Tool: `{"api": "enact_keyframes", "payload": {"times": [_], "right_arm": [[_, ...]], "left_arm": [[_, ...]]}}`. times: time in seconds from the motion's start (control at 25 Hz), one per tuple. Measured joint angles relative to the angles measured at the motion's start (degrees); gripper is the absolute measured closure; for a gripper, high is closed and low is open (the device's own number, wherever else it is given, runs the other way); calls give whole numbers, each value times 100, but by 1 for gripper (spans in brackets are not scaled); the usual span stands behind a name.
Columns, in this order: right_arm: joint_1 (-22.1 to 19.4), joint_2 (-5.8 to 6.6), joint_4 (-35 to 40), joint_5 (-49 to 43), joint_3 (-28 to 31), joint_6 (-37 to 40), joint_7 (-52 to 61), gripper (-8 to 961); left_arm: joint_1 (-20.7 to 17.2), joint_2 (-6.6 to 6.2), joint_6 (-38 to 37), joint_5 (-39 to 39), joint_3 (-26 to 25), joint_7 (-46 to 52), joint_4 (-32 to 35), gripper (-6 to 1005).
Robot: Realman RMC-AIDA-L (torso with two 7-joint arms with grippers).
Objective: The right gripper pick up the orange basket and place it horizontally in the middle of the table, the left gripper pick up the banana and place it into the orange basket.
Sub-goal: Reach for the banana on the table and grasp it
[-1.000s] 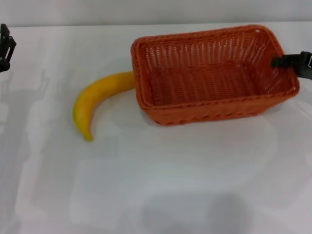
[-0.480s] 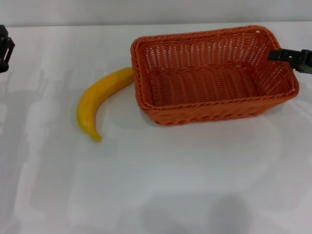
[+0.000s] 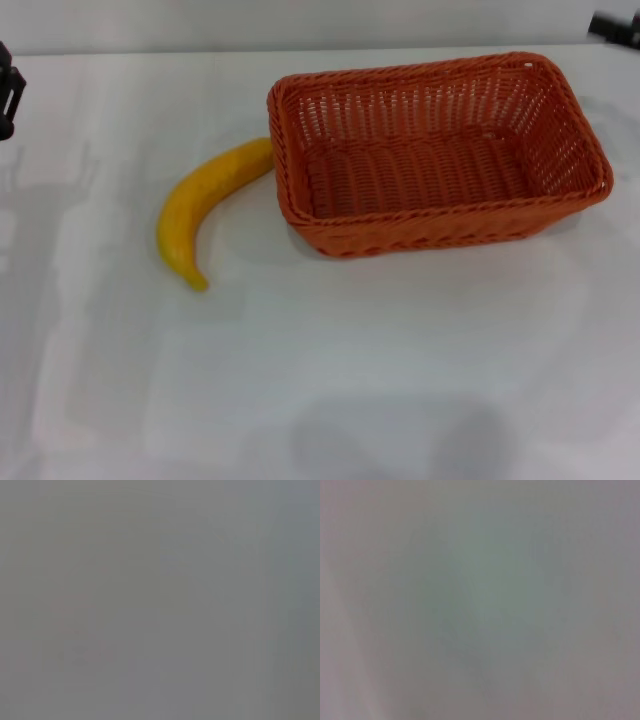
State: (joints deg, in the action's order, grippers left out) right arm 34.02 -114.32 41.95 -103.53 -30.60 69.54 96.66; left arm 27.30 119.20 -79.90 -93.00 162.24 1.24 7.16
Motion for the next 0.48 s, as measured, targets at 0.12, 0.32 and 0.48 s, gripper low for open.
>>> {"api": "enact_keyframes", "payload": {"times": [0.12, 0.32, 0.48], "right_arm": [[-85, -55, 101, 862, -7, 327, -1272, 103], [-363, -87, 85, 2207, -8, 1590, -3158, 103], [-641, -105, -166, 3032, -11, 2631, -4136, 103]], "left_arm": [[10, 9, -79, -9, -3, 48, 38, 139], [19, 16, -365, -29, -10, 865, 58, 139], [69, 4, -655, -21, -9, 2056, 47, 139]]}}
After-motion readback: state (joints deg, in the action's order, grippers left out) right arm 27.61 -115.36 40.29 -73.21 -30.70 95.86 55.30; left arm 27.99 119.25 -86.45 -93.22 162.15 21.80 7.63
